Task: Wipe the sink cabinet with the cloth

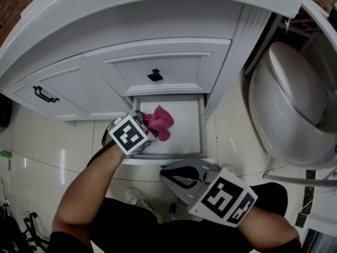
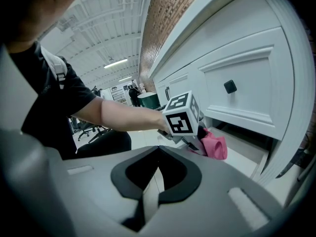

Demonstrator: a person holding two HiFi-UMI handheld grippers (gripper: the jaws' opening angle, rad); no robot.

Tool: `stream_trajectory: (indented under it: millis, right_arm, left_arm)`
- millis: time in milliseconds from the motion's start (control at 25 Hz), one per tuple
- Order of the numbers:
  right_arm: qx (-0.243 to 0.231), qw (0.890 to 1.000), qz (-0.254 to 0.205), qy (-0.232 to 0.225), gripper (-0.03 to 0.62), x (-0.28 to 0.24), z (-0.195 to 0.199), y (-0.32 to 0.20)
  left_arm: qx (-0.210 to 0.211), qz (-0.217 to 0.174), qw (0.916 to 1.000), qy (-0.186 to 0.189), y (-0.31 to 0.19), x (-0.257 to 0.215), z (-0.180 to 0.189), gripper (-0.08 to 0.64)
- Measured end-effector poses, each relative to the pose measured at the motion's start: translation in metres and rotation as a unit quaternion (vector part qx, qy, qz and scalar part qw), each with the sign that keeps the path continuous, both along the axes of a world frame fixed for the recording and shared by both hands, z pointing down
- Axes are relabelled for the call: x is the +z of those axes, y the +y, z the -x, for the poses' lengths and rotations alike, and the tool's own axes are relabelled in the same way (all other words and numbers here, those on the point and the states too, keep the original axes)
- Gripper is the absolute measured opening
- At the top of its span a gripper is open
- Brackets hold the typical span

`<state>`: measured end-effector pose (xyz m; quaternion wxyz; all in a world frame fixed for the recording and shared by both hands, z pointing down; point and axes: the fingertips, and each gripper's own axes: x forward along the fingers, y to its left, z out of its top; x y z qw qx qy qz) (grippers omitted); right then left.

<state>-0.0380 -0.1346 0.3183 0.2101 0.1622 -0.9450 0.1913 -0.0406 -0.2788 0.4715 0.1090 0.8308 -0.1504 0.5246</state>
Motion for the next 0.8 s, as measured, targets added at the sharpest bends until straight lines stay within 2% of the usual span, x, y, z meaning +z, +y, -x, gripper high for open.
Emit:
stream_trajectory:
  millis: [240, 480, 640, 800]
  right_arm:
    - [0.004, 1.000, 0.003, 0.006, 0.006, 0.004, 0.001, -0.001]
    - [0.002, 1.000, 0.005, 0.008, 0.006, 0.006, 0.004, 0.001]
    - [-0.003, 1.000, 0.005, 0.006, 0.006, 0.005, 0.007, 0.005]
    - [-0.012, 1.000, 0.010, 0.007, 0.006, 0.008, 0.009, 0.009]
  left_arm:
    - [-0.019, -0.004, 0.9998, -0.010, -0.003, -0.001, 0.027, 0.094]
    - [-0.029, -0.007, 0.9995, 0.005, -0.006, -0.009, 0.028, 0.094]
    - [-0.025, 0.012, 0.9974, 0.067, 0.000, -0.023, -0.004, 0.094]
    - [0.030, 0.030, 0.9917, 0.121, 0.017, -0.034, -0.056, 0.094]
